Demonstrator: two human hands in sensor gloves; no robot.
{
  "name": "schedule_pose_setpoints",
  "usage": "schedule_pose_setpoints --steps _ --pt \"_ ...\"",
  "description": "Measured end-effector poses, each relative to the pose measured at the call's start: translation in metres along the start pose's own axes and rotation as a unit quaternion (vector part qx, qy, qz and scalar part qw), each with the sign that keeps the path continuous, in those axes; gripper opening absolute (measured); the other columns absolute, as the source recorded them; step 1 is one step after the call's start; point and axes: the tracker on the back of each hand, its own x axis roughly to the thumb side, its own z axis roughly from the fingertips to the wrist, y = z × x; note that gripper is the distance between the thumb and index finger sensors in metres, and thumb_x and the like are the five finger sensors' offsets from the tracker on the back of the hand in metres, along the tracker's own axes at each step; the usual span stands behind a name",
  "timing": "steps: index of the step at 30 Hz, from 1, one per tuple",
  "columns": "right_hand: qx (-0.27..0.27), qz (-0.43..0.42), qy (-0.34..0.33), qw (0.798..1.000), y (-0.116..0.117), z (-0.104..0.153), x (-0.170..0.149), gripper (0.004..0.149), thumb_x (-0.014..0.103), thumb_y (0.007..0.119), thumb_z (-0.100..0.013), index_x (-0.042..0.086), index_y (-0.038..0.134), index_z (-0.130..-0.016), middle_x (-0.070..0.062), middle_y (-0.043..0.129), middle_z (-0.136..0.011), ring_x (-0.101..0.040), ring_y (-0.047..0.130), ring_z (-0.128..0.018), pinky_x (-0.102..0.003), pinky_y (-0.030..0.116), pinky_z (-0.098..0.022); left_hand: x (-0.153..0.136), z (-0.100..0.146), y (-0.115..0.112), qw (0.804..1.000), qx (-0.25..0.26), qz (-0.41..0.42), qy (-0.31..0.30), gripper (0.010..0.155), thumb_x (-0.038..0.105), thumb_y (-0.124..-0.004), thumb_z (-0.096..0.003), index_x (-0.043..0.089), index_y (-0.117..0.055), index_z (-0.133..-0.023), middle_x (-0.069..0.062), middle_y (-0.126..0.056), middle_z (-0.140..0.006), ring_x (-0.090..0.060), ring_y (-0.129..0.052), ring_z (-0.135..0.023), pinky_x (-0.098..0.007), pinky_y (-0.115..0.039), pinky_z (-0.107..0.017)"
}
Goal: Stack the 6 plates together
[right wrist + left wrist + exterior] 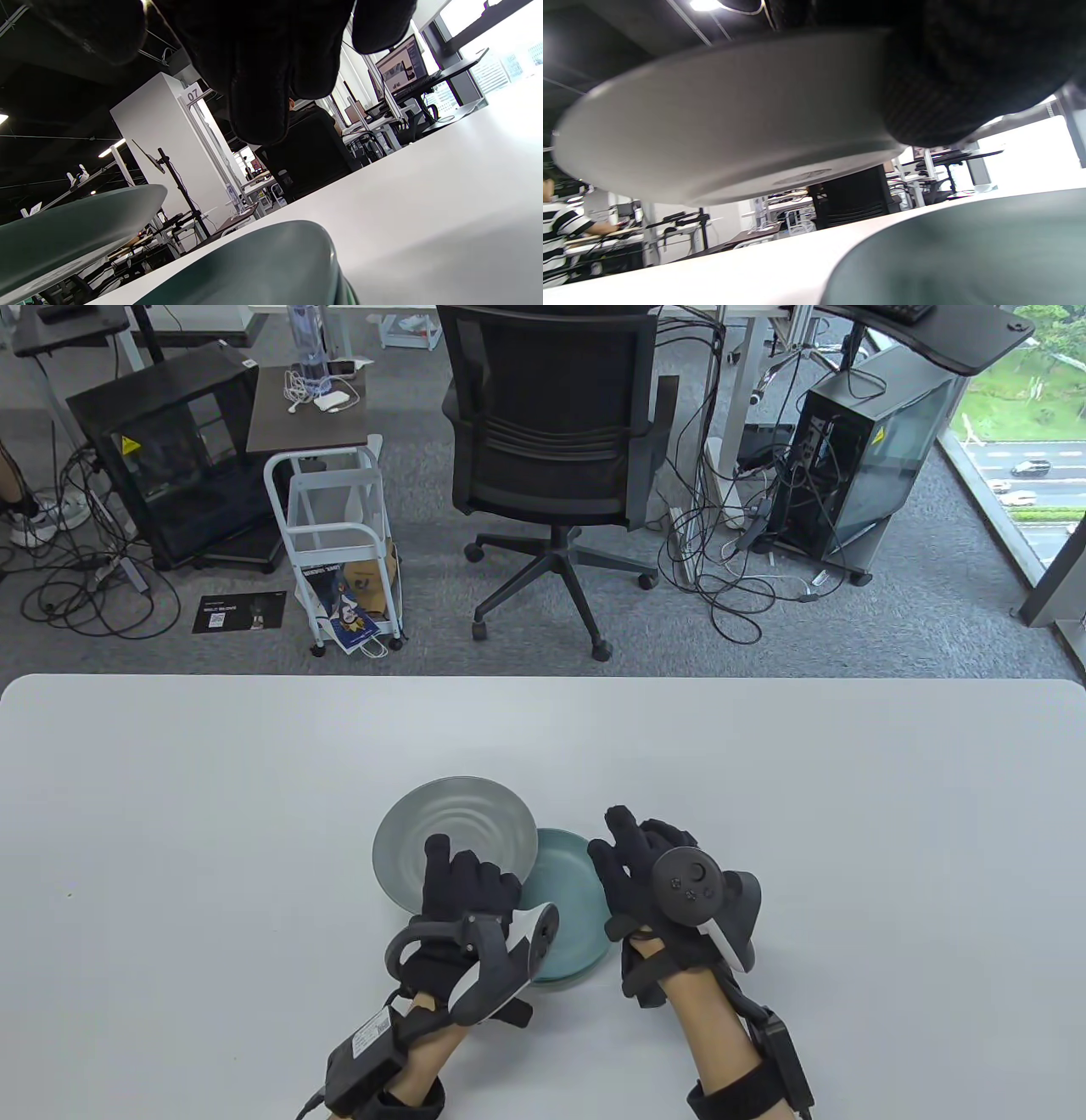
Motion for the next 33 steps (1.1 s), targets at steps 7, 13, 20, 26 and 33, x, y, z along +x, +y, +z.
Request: schedule_pose_setpoints --steps 7,13,20,26,33 --pt "0.022 -0.06 0.039 0.997 0.005 0.0 -0.007 0.073 0.068 0.057 -0.055 0.018 0.052 -0.108 0.003 0.092 -0.079 -0.029 0.07 -0.096 -0.056 0.048 -0.077 0.021 0.013 0.013 0.998 0.028 0.008 -0.052 0.035 0.044 -0.102 -0.0264 0.031 -0.094 -0.058 0.009 -0.096 -0.051 -0.006 -0.09 -0.075 -0.046 -0.05 -0.087" --pt "0.06 -0.163 0.088 0.981 0.012 -0.004 -0.022 0.065 0.057 0.064 -0.058 0.017 0.052 -0.107 0.007 0.094 -0.069 -0.027 0.076 -0.09 -0.054 0.05 -0.076 0.032 0.021 0.02 0.995 0.043 0.027 -0.087 0.035 0.044 -0.102 -0.0261 0.032 -0.094 -0.058 0.009 -0.096 -0.051 -0.006 -0.09 -0.076 -0.046 -0.05 -0.087" --pt "0.075 -0.22 0.116 0.966 0.014 -0.006 -0.033 0.054 0.044 0.069 -0.058 0.017 0.058 -0.103 0.01 0.096 -0.058 -0.022 0.082 -0.084 -0.052 0.054 -0.075 0.037 0.027 0.026 0.992 0.063 0.03 -0.108 0.036 0.044 -0.102 -0.0261 0.033 -0.094 -0.059 0.01 -0.096 -0.052 -0.005 -0.09 -0.077 -0.046 -0.05 -0.087" --pt "0.099 -0.238 0.112 0.96 0.018 -0.006 -0.032 0.058 0.049 0.071 -0.057 0.017 0.059 -0.103 0.011 0.096 -0.061 -0.022 0.082 -0.084 -0.053 0.053 -0.075 0.037 0.028 0.031 0.99 0.072 0.035 -0.114 0.035 0.043 -0.102 -0.0265 0.033 -0.094 -0.059 0.01 -0.096 -0.053 -0.005 -0.089 -0.078 -0.046 -0.049 -0.088" --pt "0.061 -0.249 0.134 0.957 0.012 -0.005 -0.038 0.054 0.045 0.071 -0.057 0.015 0.062 -0.101 0.009 0.097 -0.056 -0.02 0.084 -0.082 -0.052 0.055 -0.074 0.032 0.026 0.03 0.99 0.076 0.054 -0.109 0.04 0.049 -0.097 -0.0283 0.039 -0.091 -0.066 0.015 -0.096 -0.061 -0.005 -0.087 -0.083 -0.046 -0.045 -0.089"
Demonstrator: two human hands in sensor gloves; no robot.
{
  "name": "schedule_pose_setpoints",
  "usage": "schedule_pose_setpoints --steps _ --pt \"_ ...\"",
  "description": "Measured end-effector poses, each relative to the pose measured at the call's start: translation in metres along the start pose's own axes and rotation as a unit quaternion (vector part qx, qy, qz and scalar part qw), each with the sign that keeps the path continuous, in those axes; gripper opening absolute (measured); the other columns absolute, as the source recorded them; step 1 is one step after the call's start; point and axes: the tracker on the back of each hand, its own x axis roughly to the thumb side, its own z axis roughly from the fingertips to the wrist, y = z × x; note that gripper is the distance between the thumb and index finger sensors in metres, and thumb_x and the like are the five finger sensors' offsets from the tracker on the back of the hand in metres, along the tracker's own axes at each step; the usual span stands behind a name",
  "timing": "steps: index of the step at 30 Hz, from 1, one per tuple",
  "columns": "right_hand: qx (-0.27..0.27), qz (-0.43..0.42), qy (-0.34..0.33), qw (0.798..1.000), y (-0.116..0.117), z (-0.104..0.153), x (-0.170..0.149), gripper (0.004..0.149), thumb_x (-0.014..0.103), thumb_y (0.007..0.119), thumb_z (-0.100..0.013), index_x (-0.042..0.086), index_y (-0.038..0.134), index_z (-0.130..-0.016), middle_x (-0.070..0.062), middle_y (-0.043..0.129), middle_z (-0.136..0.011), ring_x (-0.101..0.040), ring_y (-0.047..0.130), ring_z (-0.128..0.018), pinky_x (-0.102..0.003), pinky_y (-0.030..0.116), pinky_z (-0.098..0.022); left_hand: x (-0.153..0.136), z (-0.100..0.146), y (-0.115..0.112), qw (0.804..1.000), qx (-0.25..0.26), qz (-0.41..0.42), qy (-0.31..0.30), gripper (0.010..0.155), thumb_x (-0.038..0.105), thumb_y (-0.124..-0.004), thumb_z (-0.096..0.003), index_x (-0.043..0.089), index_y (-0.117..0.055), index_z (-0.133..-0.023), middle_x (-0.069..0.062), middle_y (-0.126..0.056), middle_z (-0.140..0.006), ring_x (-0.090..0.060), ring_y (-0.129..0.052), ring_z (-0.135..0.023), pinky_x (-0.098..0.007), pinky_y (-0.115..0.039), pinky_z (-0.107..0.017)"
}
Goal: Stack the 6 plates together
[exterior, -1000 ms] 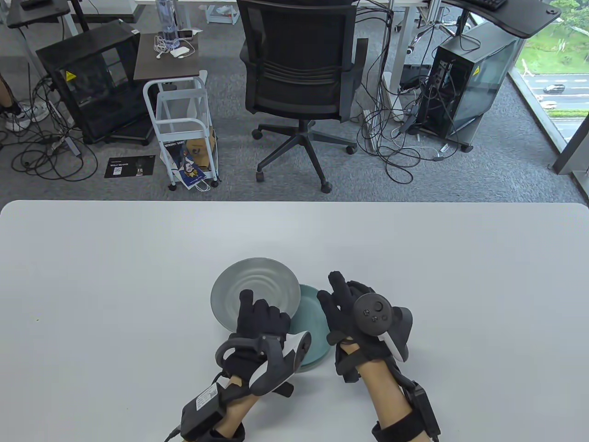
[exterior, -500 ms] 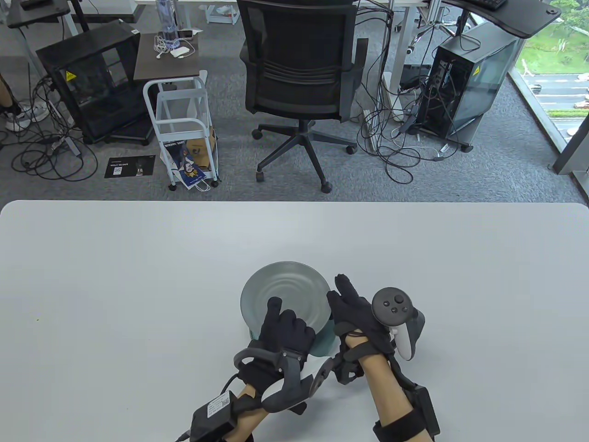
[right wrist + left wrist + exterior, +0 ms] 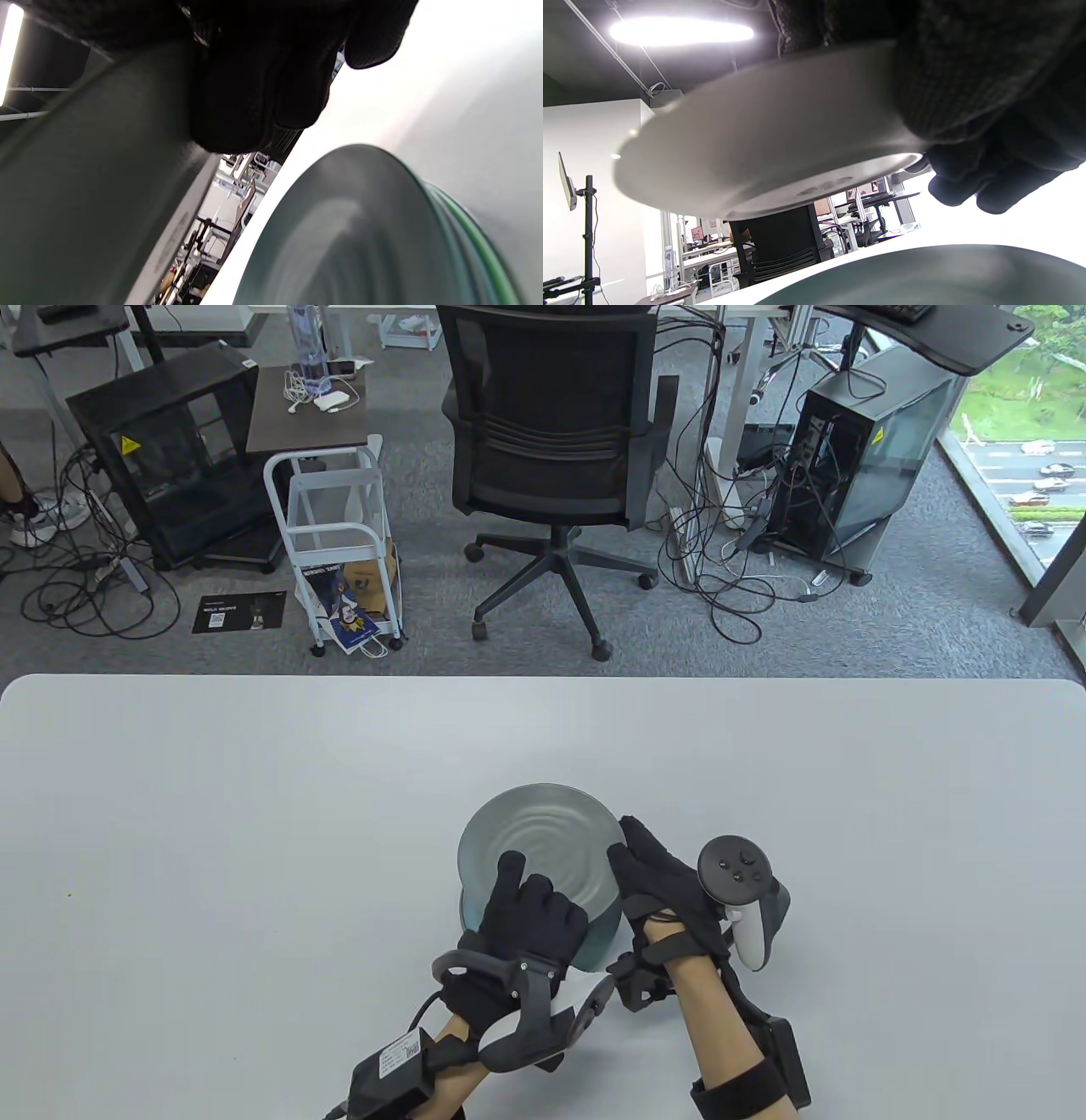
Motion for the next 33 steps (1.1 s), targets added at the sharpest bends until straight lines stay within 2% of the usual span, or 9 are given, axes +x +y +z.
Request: schedule_pose_setpoints --steps 5,8,15,19,23,26,30,32,33 --pt "-0.032 0.007 0.005 0.999 -0.007 0.0 -0.003 0.052 0.043 0.071 -0.057 0.016 0.062 -0.1 0.009 0.097 -0.056 -0.019 0.084 -0.082 -0.051 0.055 -0.074 -0.011 -0.004 0.002 0.999 -0.025 0.038 0.01 0.046 0.059 -0.084 -0.0311 0.043 -0.088 -0.074 0.018 -0.096 -0.073 -0.006 -0.083 -0.091 -0.046 -0.039 -0.091" --pt "-0.043 0.01 0.006 0.999 -0.012 0.0 -0.005 0.052 0.043 0.071 -0.057 0.016 0.062 -0.101 0.008 0.097 -0.056 -0.019 0.083 -0.082 -0.051 0.055 -0.074 -0.023 -0.009 0.006 0.996 -0.036 0.072 0.035 0.048 0.061 -0.082 -0.0311 0.044 -0.087 -0.076 0.018 -0.098 -0.079 -0.005 -0.081 -0.095 -0.046 -0.037 -0.091" --pt "-0.063 0.033 0.007 0.997 -0.02 -0.002 -0.01 0.051 0.041 0.07 -0.057 0.017 0.062 -0.101 0.007 0.097 -0.058 -0.02 0.082 -0.083 -0.052 0.054 -0.074 -0.091 -0.022 0.006 0.972 -0.058 0.156 0.164 0.051 0.061 -0.079 -0.033 0.043 -0.084 -0.081 0.018 -0.097 -0.085 -0.004 -0.079 -0.099 -0.044 -0.034 -0.092" --pt "-0.06 0.054 0.005 0.997 -0.018 -0.002 -0.011 0.049 0.041 0.071 -0.056 0.021 0.064 -0.101 0.007 0.098 -0.057 -0.02 0.083 -0.083 -0.052 0.055 -0.074 -0.131 -0.023 -0.004 0.941 -0.079 0.226 0.24 0.053 0.06 -0.079 -0.0341 0.04 -0.084 -0.083 0.014 -0.097 -0.085 -0.007 -0.078 -0.1 -0.045 -0.032 -0.093" --pt "-0.053 0.091 -0.007 0.994 -0.011 -0.001 -0.007 0.049 0.041 0.071 -0.056 0.023 0.064 -0.101 0.007 0.099 -0.058 -0.02 0.084 -0.082 -0.052 0.056 -0.074 -0.162 -0.018 -0.023 0.919 -0.112 0.222 0.305 0.054 0.061 -0.078 -0.0347 0.04 -0.083 -0.084 0.014 -0.097 -0.086 -0.008 -0.078 -0.1 -0.045 -0.032 -0.092" --pt "-0.035 0.119 -0.015 0.992 -0.003 -0.001 -0.005 0.048 0.041 0.072 -0.056 0.024 0.065 -0.1 0.008 0.1 -0.059 -0.021 0.084 -0.082 -0.052 0.056 -0.074 -0.173 -0.013 -0.038 0.906 -0.135 0.225 0.333 0.054 0.061 -0.078 -0.0352 0.039 -0.083 -0.085 0.013 -0.096 -0.086 -0.009 -0.077 -0.1 -0.045 -0.031 -0.092" --pt "-0.022 0.157 -0.026 0.987 0.007 0.001 0.001 0.048 0.041 0.071 -0.056 0.022 0.066 -0.1 0.006 0.099 -0.064 -0.023 0.082 -0.084 -0.053 0.054 -0.074 -0.178 -0.012 -0.055 0.894 -0.195 0.208 0.347 0.057 0.063 -0.077 -0.0352 0.039 -0.081 -0.087 0.014 -0.094 -0.089 -0.01 -0.076 -0.102 -0.046 -0.032 -0.091" --pt "-0.013 0.216 -0.019 0.976 0.013 0.003 0.007 0.048 0.041 0.069 -0.057 0.023 0.066 -0.101 0.004 0.092 -0.075 -0.029 0.074 -0.088 -0.056 0.048 -0.075 -0.179 -0.011 -0.06 0.888 -0.212 0.205 0.353 0.058 0.063 -0.077 -0.0355 0.039 -0.08 -0.088 0.013 -0.094 -0.09 -0.011 -0.076 -0.102 -0.046 -0.031 -0.091" --pt "-0.008 0.264 -0.025 0.964 0.016 0.005 0.012 0.048 0.042 0.068 -0.057 0.023 0.067 -0.102 0.001 0.088 -0.079 -0.031 0.07 -0.09 -0.057 0.046 -0.075 -0.179 -0.011 -0.062 0.887 -0.215 0.2 0.356 0.058 0.063 -0.077 -0.0356 0.038 -0.081 -0.088 0.013 -0.094 -0.09 -0.011 -0.076 -0.102 -0.046 -0.031 -0.091"
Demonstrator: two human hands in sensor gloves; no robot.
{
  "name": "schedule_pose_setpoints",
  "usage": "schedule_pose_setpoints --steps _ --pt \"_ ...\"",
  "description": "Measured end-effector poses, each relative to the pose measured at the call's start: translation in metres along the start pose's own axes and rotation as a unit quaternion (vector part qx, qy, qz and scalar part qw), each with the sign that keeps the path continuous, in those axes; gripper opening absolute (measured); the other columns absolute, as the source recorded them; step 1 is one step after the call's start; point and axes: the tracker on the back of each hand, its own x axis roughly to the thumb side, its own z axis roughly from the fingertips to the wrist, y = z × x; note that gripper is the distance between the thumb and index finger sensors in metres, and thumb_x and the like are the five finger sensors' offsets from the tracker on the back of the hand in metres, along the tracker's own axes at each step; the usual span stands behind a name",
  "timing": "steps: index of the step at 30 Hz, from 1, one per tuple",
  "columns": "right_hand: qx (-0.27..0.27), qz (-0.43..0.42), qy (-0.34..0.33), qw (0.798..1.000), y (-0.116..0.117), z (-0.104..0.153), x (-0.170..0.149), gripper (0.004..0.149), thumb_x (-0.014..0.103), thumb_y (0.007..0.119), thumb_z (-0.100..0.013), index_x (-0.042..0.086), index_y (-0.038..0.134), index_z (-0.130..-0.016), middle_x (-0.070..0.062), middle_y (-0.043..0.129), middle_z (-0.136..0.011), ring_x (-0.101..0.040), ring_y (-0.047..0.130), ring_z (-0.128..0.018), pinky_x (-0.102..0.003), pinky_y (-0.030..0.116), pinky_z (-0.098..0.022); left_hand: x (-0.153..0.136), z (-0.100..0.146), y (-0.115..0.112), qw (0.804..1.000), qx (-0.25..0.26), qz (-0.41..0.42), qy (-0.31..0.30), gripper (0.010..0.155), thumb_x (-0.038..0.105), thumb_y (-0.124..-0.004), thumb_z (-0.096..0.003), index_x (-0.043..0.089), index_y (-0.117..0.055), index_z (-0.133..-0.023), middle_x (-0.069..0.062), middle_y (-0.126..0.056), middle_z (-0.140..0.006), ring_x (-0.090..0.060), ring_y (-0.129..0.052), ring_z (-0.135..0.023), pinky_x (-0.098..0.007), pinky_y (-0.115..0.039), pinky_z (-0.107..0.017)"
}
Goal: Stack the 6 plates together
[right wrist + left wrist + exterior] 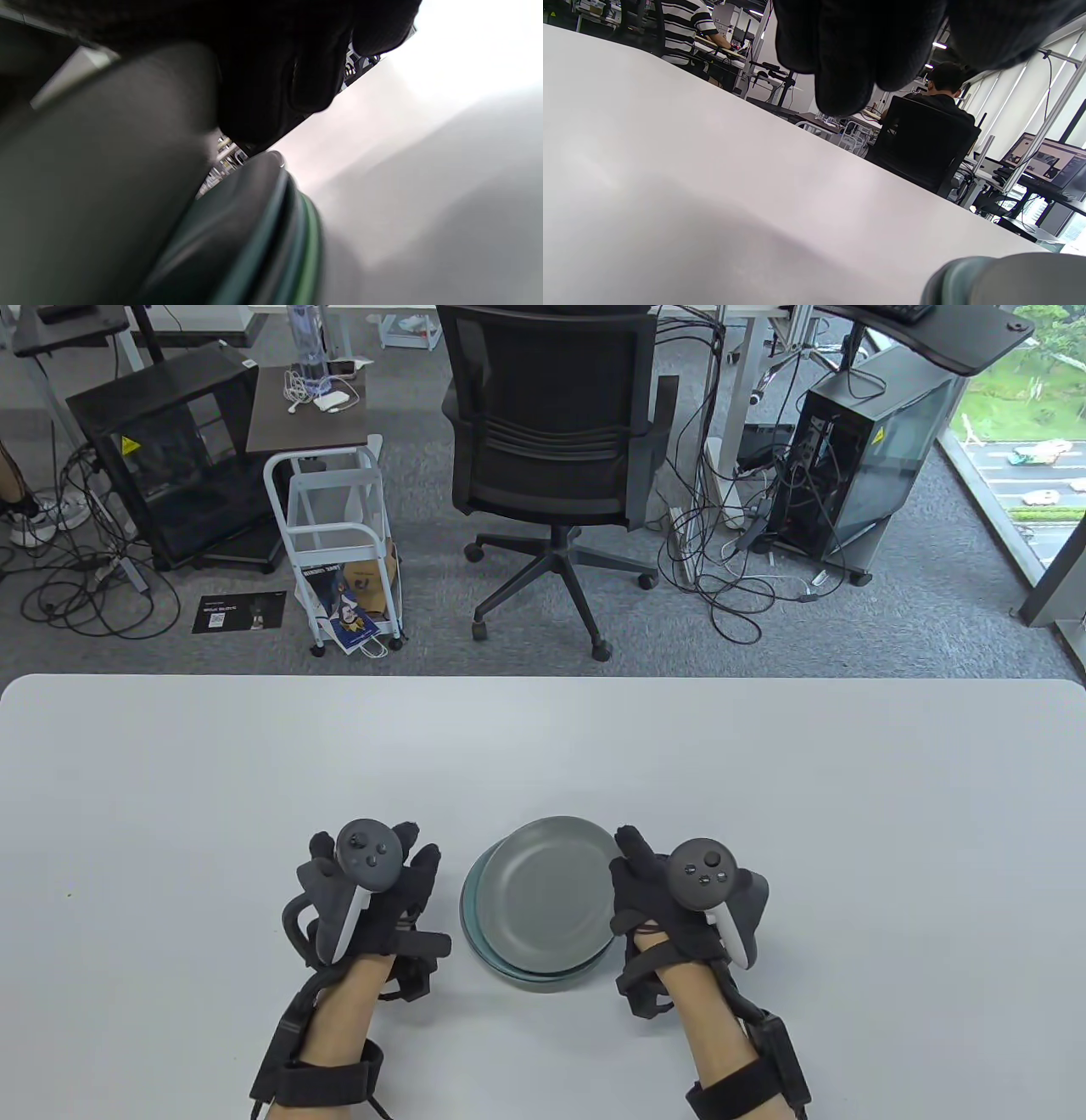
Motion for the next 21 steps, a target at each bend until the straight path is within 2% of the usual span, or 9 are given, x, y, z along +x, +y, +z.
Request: schedule_pose_setpoints --steps 3,7,10,12,14,16,18,19,21 --pt "-0.026 0.174 -0.022 0.984 0.001 0.007 0.017 0.057 0.054 0.064 -0.058 0.023 0.062 -0.105 -0.005 0.076 -0.095 -0.034 0.059 -0.097 -0.059 0.04 -0.077 0.0 0.0 -0.006 0.999 0.004 -0.043 0.017 0.06 0.062 -0.077 -0.0358 0.036 -0.08 -0.09 0.011 -0.094 -0.091 -0.012 -0.075 -0.103 -0.045 -0.03 -0.09" --pt "-0.065 0.306 -0.038 0.949 0.002 0.014 0.036 0.06 0.06 0.061 -0.057 0.026 0.061 -0.107 -0.006 0.07 -0.106 -0.034 0.058 -0.101 -0.059 0.04 -0.078 0.003 0.004 -0.018 0.99 0.039 -0.136 0.023 0.06 0.061 -0.077 -0.036 0.036 -0.079 -0.091 0.012 -0.093 -0.093 -0.01 -0.075 -0.105 -0.043 -0.028 -0.091" --pt "-0.083 0.344 -0.046 0.934 0.005 0.016 0.037 0.061 0.062 0.06 -0.056 0.029 0.057 -0.108 -0.004 0.074 -0.106 -0.032 0.063 -0.101 -0.058 0.044 -0.078 0.006 0.011 -0.024 0.976 0.102 -0.192 0.013 0.059 0.059 -0.076 -0.037 0.038 -0.076 -0.092 0.015 -0.091 -0.095 -0.007 -0.072 -0.108 -0.041 -0.026 -0.092" --pt "-0.099 0.327 -0.055 0.938 0.006 0.016 0.032 0.066 0.063 0.06 -0.056 0.03 0.046 -0.111 -0.003 0.071 -0.108 -0.032 0.064 -0.101 -0.06 0.046 -0.077 0.009 0.02 -0.028 0.965 0.167 -0.202 -0.024 0.055 0.057 -0.075 -0.0373 0.039 -0.078 -0.089 0.015 -0.095 -0.09 -0.004 -0.076 -0.105 -0.039 -0.027 -0.093" --pt "-0.116 0.316 -0.056 0.94 0.006 0.016 0.028 0.069 0.064 0.06 -0.055 0.03 0.039 -0.112 -0.004 0.067 -0.111 -0.033 0.062 -0.102 -0.061 0.045 -0.077 0.012 0.027 -0.031 0.959 0.181 -0.213 -0.042 0.055 0.056 -0.074 -0.0377 0.039 -0.076 -0.09 0.016 -0.095 -0.09 -0.003 -0.076 -0.105 -0.038 -0.028 -0.092" --pt "-0.144 0.315 -0.068 0.936 0.006 0.018 0.026 0.072 0.066 0.059 -0.055 0.031 0.034 -0.112 -0.006 0.059 -0.116 -0.034 0.057 -0.105 -0.063 0.042 -0.076 0.013 0.032 -0.035 0.954 0.183 -0.231 -0.054 0.062 0.057 -0.072 -0.0381 0.042 -0.063 -0.098 0.019 -0.082 -0.102 -0.002 -0.061 -0.114 -0.039 -0.023 -0.092" --pt "-0.148 0.302 -0.077 0.939 0.007 0.02 0.024 0.075 0.068 0.057 -0.054 0.033 0.026 -0.112 -0.008 0.042 -0.121 -0.041 0.046 -0.109 -0.07 0.041 -0.073 0.012 0.032 -0.041 0.956 0.145 -0.248 -0.067 0.074 0.059 -0.069 -0.0388 0.047 -0.037 -0.105 0.022 -0.047 -0.118 -0.004 -0.031 -0.121 -0.039 -0.016 -0.091" --pt "-0.145 0.294 -0.076 0.942 0.007 0.02 0.024 0.078 0.07 0.057 -0.053 0.033 0.021 -0.112 -0.01 0.029 -0.123 -0.049 0.038 -0.108 -0.073 0.04 -0.071 0.012 0.031 -0.044 0.957 0.119 -0.253 -0.073 0.077 0.058 -0.068 -0.0401 0.05 -0.025 -0.104 0.024 -0.024 -0.12 -0.005 -0.016 -0.12 -0.039 -0.012 -0.09" --pt "-0.139 0.283 -0.072 0.946 0.007 0.02 0.022 0.082 0.072 0.054 -0.052 0.034 0.013 -0.111 -0.012 0.017 -0.122 -0.053 0.032 -0.107 -0.075 0.038 -0.07 0.01 0.028 -0.05 0.958 0.089 -0.263 -0.066 0.084 0.06 -0.065 -0.0403 0.049 -0.008 -0.101 0.023 -0.002 -0.116 -0.007 0.001 -0.116 -0.038 -0.007 -0.089"
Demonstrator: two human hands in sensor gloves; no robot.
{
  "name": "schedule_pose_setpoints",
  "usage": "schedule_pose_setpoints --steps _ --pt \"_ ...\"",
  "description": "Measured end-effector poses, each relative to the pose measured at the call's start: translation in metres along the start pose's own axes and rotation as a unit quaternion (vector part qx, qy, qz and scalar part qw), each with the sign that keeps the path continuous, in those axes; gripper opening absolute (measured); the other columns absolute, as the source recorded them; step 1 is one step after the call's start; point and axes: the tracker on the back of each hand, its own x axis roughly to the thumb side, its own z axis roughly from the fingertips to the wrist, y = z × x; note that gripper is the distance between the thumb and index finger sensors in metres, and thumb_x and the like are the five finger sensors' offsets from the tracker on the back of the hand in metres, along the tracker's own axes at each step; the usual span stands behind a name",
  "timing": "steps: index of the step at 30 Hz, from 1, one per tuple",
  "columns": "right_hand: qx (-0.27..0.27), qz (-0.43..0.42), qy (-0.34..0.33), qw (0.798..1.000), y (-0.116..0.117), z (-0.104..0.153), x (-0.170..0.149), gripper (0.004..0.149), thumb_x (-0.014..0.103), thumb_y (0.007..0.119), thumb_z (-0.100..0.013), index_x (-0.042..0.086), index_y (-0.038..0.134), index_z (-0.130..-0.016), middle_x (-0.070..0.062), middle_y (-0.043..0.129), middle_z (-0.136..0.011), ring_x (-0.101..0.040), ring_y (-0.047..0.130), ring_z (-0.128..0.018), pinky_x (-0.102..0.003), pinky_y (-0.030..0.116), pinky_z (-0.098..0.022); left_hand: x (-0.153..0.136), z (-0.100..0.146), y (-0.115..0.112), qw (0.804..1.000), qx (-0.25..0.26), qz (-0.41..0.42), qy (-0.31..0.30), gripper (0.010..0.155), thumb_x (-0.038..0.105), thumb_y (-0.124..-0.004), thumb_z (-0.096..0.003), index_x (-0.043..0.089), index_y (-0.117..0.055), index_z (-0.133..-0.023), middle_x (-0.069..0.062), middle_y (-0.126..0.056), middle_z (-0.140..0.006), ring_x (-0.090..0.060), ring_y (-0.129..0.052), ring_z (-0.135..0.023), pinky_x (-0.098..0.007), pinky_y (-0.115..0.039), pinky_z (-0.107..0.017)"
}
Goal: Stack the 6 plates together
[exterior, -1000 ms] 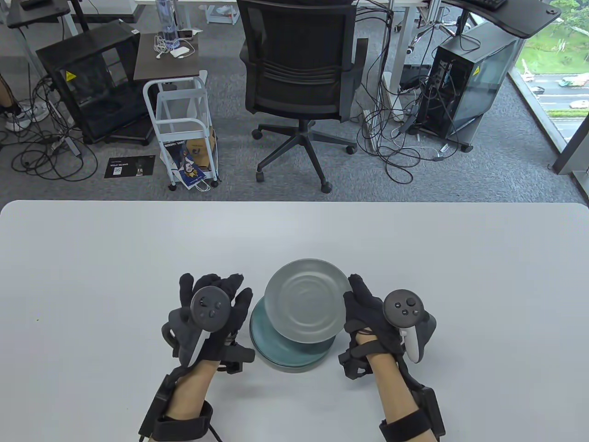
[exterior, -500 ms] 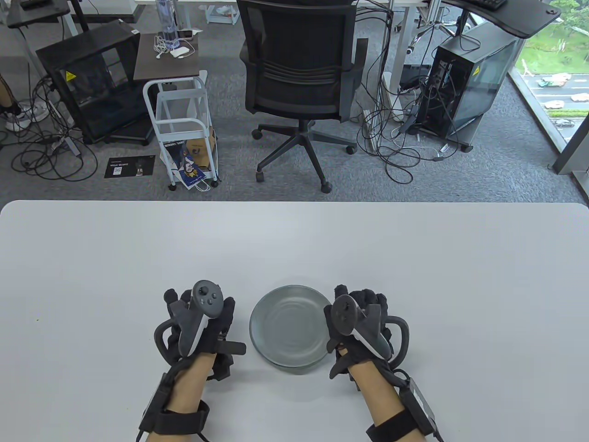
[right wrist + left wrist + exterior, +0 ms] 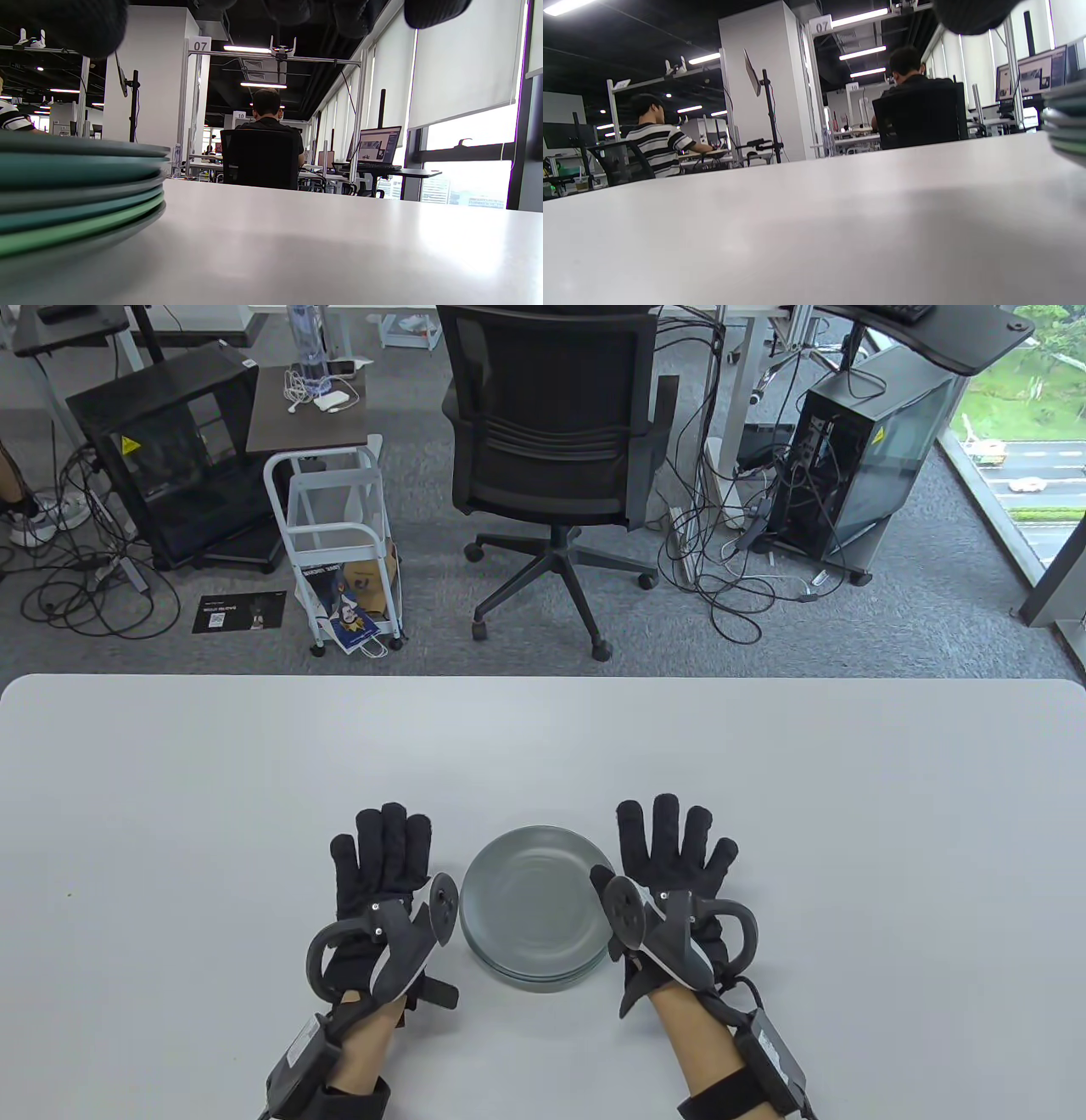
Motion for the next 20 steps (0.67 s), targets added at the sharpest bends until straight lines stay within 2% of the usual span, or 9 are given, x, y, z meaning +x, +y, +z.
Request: schedule_pose_setpoints --steps 4,12,20 --pt "0.003 -0.006 -0.006 1.0 0.0 0.0 -0.001 0.084 0.075 0.051 -0.051 0.034 0.008 -0.109 -0.012 0.008 -0.121 -0.054 0.025 -0.107 -0.076 0.035 -0.069 -0.003 -0.004 -0.006 1.0 -0.027 0.003 0.008 0.091 0.066 -0.064 -0.0372 0.047 0.003 -0.097 0.021 0.01 -0.111 -0.01 0.007 -0.114 -0.039 -0.006 -0.088" --pt "0.016 -0.013 -0.004 1.0 0.003 0.0 -0.004 0.083 0.074 0.05 -0.051 0.032 0.009 -0.11 -0.011 0.009 -0.121 -0.049 0.026 -0.109 -0.073 0.033 -0.072 -0.011 -0.006 -0.007 0.998 -0.054 0.025 0.017 0.093 0.069 -0.064 -0.0356 0.047 0.002 -0.098 0.021 0.005 -0.114 -0.009 0.0 -0.118 -0.041 -0.007 -0.089" --pt "0.023 -0.007 -0.009 1.0 0.004 0.001 -0.002 0.082 0.073 0.05 -0.052 0.031 0.011 -0.11 -0.012 0.011 -0.121 -0.047 0.028 -0.11 -0.072 0.033 -0.073 -0.011 -0.006 -0.005 0.998 -0.049 0.025 0.017 0.092 0.068 -0.065 -0.0355 0.047 -0.003 -0.1 0.021 -0.001 -0.116 -0.009 -0.005 -0.119 -0.041 -0.009 -0.089"
